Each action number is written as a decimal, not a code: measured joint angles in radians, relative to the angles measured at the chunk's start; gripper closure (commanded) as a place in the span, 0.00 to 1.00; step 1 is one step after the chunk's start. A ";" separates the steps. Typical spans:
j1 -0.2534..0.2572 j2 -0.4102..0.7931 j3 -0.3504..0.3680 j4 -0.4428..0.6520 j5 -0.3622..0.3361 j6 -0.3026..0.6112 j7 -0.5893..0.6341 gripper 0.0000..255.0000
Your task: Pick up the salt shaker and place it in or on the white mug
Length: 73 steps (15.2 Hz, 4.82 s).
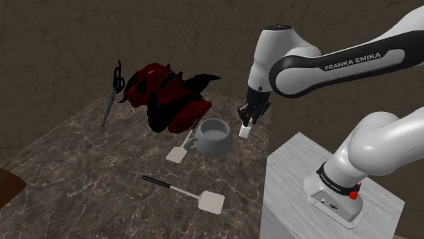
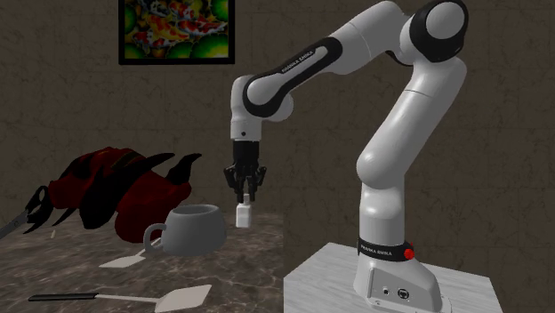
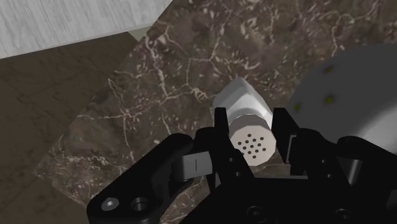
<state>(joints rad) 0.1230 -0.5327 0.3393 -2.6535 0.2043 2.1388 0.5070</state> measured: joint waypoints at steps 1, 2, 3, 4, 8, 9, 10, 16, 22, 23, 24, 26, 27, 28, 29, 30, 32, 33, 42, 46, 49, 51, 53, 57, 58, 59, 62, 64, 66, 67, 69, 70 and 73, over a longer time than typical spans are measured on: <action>0.000 -0.007 -0.002 0.009 -0.001 -0.016 0.001 1.00; -0.001 -0.008 -0.003 0.020 -0.003 -0.028 0.001 1.00; 0.000 -0.014 -0.005 0.030 -0.003 -0.044 0.003 1.00; -0.001 -0.021 -0.009 0.041 -0.006 -0.062 0.001 1.00; -0.003 -0.044 -0.020 0.080 -0.011 -0.124 0.000 1.00; -0.002 -0.049 -0.021 0.091 -0.012 -0.140 0.001 1.00; -0.003 -0.054 -0.025 0.100 -0.014 -0.153 0.000 1.00; -0.004 -0.074 -0.036 0.168 -0.021 -0.241 0.004 1.00; -0.009 -0.082 -0.048 0.240 -0.031 -0.322 0.004 1.00; -0.010 -0.082 -0.051 0.256 -0.033 -0.337 0.004 1.00; -0.011 -0.082 -0.054 0.268 -0.035 -0.350 0.003 1.00; -0.012 -0.083 -0.056 0.291 -0.037 -0.374 0.004 1.00; -0.013 -0.067 -0.050 0.315 -0.038 -0.380 0.013 1.00; -0.011 -0.050 -0.037 0.340 -0.035 -0.388 0.029 1.00; -0.011 -0.019 -0.021 0.376 -0.036 -0.391 0.047 1.00; -0.010 0.006 -0.005 0.407 -0.035 -0.395 0.067 1.00; -0.010 0.068 0.030 0.476 -0.039 -0.400 0.109 1.00; -0.011 0.100 0.047 0.507 -0.043 -0.397 0.130 1.00; -0.005 0.322 0.163 0.732 -0.100 -0.403 0.286 1.00; -0.002 0.315 0.165 0.673 -0.095 -0.350 0.284 1.00; -0.001 0.326 0.170 0.643 -0.099 -0.310 0.287 1.00; -0.001 0.330 0.172 0.621 -0.100 -0.283 0.288 1.00; 0.000 0.330 0.174 0.594 -0.098 -0.257 0.287 1.00; 0.002 0.337 0.178 0.543 -0.099 -0.199 0.288 1.00; 0.002 0.339 0.179 0.532 -0.100 -0.186 0.288 1.00; 0.002 0.344 0.181 0.525 -0.101 -0.175 0.291 1.00; 0.003 0.348 0.183 0.508 -0.102 -0.154 0.292 1.00; 0.003 0.349 0.184 0.508 -0.103 -0.153 0.293 1.00; 0.003 0.349 0.184 0.508 -0.103 -0.152 0.293 1.00; 0.003 0.349 0.184 0.508 -0.103 -0.152 0.293 1.00; 0.003 0.349 0.184 0.508 -0.103 -0.152 0.293 0.00; 0.003 0.349 0.184 0.508 -0.103 -0.152 0.293 0.00; 0.003 0.349 0.184 0.508 -0.103 -0.152 0.293 0.00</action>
<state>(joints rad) 0.1255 -0.1833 0.5229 -2.1459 0.1014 1.9867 0.7996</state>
